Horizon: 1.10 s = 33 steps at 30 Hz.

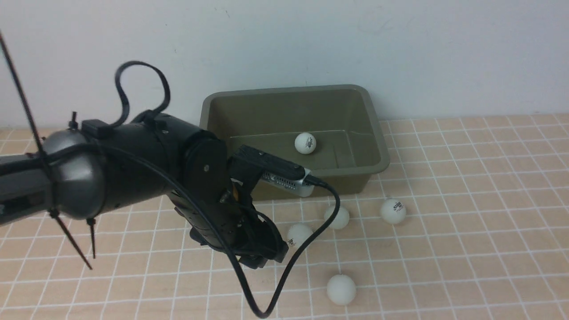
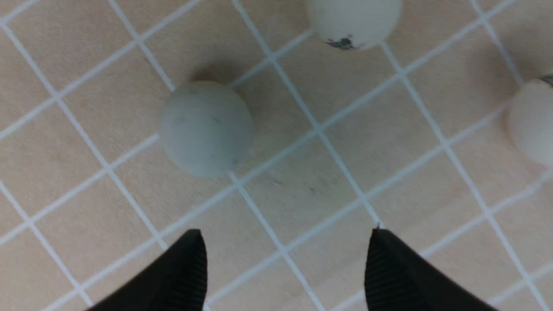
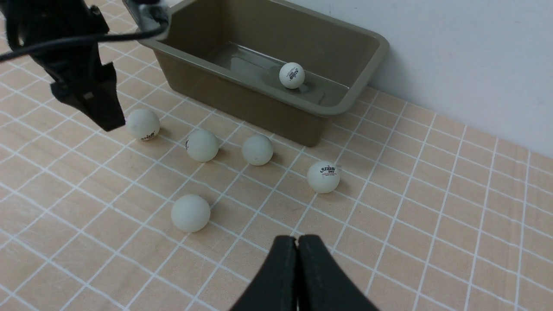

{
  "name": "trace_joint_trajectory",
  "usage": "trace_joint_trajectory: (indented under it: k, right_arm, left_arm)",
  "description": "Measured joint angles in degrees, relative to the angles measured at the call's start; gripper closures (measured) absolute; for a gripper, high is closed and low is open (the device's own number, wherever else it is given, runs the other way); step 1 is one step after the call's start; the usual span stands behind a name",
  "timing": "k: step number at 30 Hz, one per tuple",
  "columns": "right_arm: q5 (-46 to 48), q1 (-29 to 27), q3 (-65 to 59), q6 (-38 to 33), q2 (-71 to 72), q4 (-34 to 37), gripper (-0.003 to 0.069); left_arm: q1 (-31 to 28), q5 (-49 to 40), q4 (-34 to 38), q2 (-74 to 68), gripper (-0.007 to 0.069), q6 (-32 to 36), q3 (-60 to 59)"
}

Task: Put the table tennis balls into the box on the light coffee tablecloth.
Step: 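Reach for and grasp a ping pong ball on the table beside the basket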

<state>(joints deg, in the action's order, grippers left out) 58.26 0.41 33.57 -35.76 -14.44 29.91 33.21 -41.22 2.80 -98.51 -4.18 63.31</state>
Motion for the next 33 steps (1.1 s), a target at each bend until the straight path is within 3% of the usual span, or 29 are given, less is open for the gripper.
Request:
trace_joint_trajectory:
  k: [8, 26, 33]
  right_arm:
    - [0.59, 0.00, 0.00, 0.00, 0.00, 0.00, 0.0670]
    - [1.05, 0.00, 0.00, 0.00, 0.00, 0.00, 0.0670]
    - [1.37, 0.00, 0.00, 0.00, 0.00, 0.00, 0.0670]
  left_arm:
    - [0.00, 6.85, -8.70, -3.96, 0.0218, -6.31, 0.00]
    - [0.00, 12.02, -12.46, -9.19, 0.0218, -6.99, 0.00]
    - [-0.06, 11.61, -13.46, -9.47, 0.0316, -7.32, 0.07]
